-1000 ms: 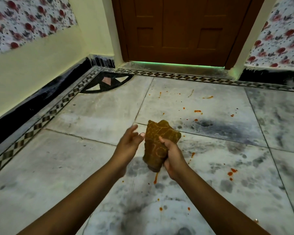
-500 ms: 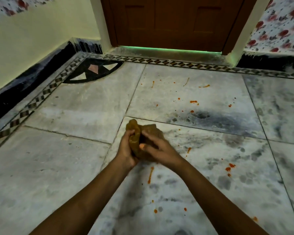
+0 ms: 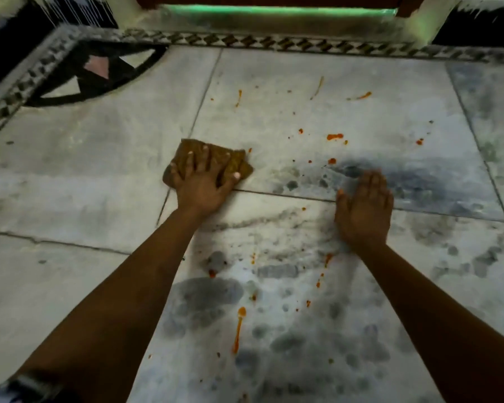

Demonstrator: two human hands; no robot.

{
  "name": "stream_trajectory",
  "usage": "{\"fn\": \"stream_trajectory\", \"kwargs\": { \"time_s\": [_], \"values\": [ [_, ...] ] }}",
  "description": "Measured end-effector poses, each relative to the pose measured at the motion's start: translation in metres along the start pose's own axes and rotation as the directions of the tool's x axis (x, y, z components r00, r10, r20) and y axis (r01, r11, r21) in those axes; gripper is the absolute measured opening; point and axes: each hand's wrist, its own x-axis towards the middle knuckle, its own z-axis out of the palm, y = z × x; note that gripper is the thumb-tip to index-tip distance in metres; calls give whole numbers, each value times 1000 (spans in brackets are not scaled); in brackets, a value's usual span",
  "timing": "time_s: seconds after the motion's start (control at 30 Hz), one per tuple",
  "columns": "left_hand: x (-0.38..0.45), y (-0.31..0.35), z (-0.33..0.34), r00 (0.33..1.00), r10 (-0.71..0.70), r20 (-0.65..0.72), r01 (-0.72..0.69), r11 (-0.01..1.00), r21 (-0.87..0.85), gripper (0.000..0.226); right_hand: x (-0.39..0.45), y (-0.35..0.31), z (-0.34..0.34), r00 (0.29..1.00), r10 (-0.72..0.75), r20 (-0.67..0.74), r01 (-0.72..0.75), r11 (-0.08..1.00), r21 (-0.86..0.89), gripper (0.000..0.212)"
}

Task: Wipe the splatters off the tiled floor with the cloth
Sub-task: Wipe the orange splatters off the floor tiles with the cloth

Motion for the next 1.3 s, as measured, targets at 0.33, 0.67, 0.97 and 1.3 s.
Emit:
{"fn": "stream_trajectory", "kwargs": {
  "time_s": [0.33, 0.67, 0.97, 1.3],
  "values": [
    [113, 19, 8, 990, -134, 42, 129, 985, 115, 56, 24, 2, 24, 993, 104, -52, -109, 989, -98, 77],
    [53, -8, -4, 998, 57, -36, -45, 963, 264, 60, 24, -3, 22, 989, 139, -47, -143, 986, -86, 74],
    [81, 51, 23, 979, 191, 68, -201, 959, 198, 62, 24, -5, 19, 988, 151, -31, -154, 983, -103, 75],
    [181, 14, -2, 979, -202, -13, 202, 970, 135, 65, 25, -4, 22, 987, 154, -43, -158, 983, -93, 74]
  ]
}}
